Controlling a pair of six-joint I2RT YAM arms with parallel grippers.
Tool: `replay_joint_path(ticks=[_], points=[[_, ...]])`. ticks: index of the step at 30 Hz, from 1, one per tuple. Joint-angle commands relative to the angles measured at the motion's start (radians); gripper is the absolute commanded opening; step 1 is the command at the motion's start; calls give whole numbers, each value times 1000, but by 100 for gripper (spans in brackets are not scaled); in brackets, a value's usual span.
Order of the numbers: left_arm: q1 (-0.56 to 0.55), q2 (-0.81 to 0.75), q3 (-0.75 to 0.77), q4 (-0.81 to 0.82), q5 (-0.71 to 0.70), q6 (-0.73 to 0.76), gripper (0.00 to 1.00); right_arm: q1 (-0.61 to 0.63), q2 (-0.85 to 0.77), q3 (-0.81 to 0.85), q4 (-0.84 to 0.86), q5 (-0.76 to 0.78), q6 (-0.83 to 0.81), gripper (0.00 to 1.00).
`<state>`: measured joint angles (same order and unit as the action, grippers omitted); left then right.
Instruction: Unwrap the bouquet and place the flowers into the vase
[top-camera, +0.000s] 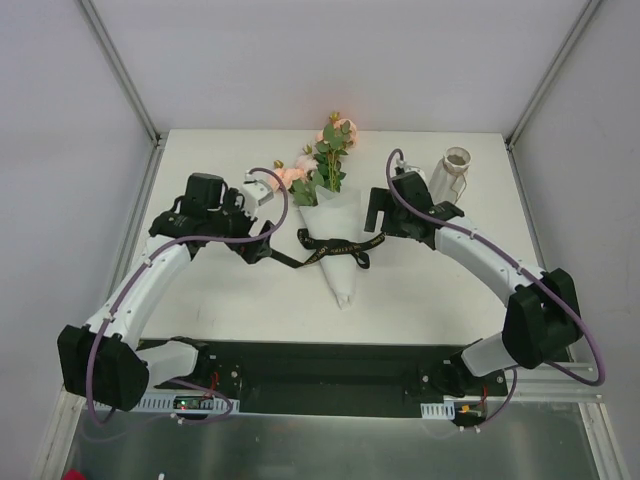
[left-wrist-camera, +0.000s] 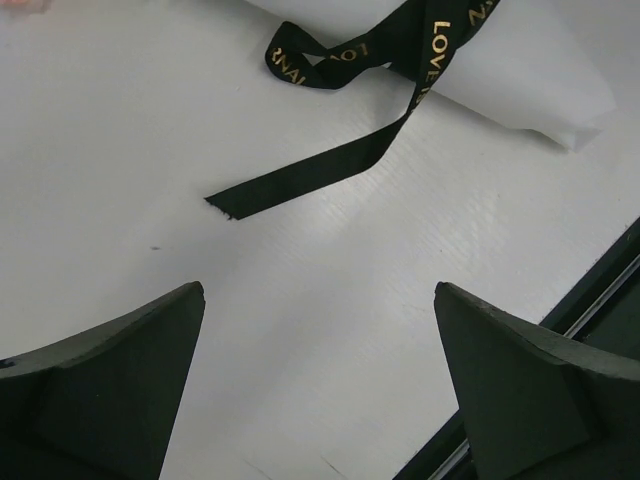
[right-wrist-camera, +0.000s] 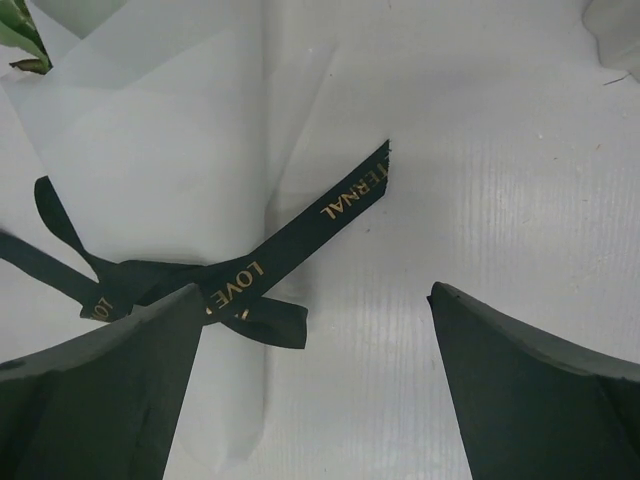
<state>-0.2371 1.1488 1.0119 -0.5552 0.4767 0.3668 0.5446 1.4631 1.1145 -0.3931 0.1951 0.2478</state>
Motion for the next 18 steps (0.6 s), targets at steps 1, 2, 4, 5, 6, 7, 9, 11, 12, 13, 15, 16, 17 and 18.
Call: replay_joint_path(ticks=[1,2,4,5,6,7,9,11,12,13,15,16,17,18], points=[[-98,55,42,0,-33,73,99,-46,14,-12,25,-45,47,99],[-114,69,45,-2,-36,92,99,-52,17,-15,20,-45,47,99],[-155,117,62,-3,-47,107,99,-61,23,-18,19,-45,53,99],[-163,133,66,-3,-49,128,99,-63,22,-22,19,-37,53,98],[-171,165,73,-3,-46,139,99,-63,16,-33,22,-33,54,98],[-174,184,89,-2,-44,147,99,-66,11,-41,26,-26,57,98],[-182,242,117,-2,-36,176,99,-78,5,-51,34,-31,73,98],[-180,285,142,-2,-32,201,99,-86,2,-54,37,-40,85,97],[-180,329,164,-2,-27,210,99,-92,-1,-56,40,-46,88,97],[-182,353,175,0,-21,219,99,-94,-3,-62,48,-52,91,96],[-182,420,209,0,-9,242,99,-94,-17,-73,63,-52,97,96],[-182,443,221,0,-7,257,99,-94,-20,-85,68,-54,97,96],[-183,483,234,0,-6,262,99,-97,-23,-88,71,-56,97,96],[-185,500,255,0,-6,267,99,-98,-23,-93,74,-59,97,95]])
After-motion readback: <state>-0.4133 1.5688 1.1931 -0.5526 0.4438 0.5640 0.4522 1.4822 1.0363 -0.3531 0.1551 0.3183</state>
